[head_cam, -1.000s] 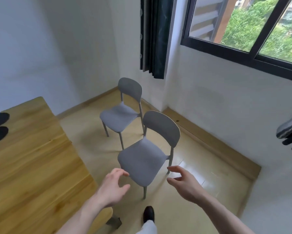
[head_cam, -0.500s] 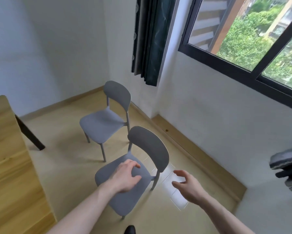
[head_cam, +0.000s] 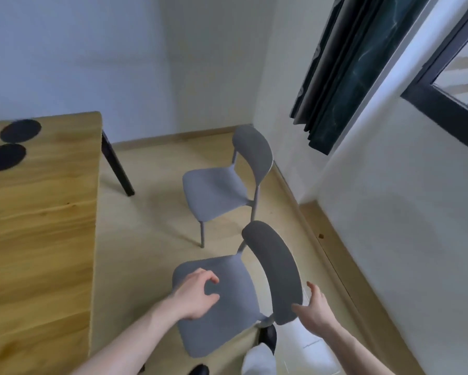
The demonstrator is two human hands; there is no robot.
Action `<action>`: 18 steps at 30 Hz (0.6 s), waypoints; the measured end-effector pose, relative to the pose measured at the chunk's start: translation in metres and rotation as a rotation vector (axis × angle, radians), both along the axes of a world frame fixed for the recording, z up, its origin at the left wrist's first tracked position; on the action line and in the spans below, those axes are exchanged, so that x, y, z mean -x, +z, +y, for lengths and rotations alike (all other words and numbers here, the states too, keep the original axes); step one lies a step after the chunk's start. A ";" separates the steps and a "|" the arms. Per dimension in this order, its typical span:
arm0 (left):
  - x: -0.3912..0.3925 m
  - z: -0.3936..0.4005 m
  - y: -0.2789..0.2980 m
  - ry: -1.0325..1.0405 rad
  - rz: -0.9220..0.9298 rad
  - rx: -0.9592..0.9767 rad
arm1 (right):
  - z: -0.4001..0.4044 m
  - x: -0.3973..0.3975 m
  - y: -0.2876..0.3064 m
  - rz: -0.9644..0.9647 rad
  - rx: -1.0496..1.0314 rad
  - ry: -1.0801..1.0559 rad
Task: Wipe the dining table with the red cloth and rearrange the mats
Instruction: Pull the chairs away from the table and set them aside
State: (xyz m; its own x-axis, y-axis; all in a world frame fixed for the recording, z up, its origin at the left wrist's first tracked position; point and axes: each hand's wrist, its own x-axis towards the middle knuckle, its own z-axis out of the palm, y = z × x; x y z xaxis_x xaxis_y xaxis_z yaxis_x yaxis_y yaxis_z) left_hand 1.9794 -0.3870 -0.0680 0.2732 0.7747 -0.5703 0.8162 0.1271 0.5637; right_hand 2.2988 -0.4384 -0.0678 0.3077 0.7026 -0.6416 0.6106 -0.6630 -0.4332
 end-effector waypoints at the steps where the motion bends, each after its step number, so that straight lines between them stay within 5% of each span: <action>1: -0.003 0.001 -0.001 0.025 0.016 0.007 | 0.009 -0.005 -0.007 -0.006 0.014 0.008; 12: -0.076 0.031 -0.002 0.295 0.109 0.036 | 0.093 -0.047 -0.103 0.065 0.262 0.198; 18: -0.069 0.029 -0.003 0.412 0.131 0.062 | 0.128 -0.037 -0.073 -0.038 0.351 0.374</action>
State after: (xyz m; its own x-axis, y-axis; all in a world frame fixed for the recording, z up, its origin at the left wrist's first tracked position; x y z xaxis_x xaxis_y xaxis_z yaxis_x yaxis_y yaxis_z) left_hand 2.0486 -0.3583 -0.0708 -0.1294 0.7673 -0.6281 0.7542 0.4874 0.4401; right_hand 2.3360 -0.3103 -0.1413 0.1041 0.5135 -0.8518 0.8451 -0.4973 -0.1964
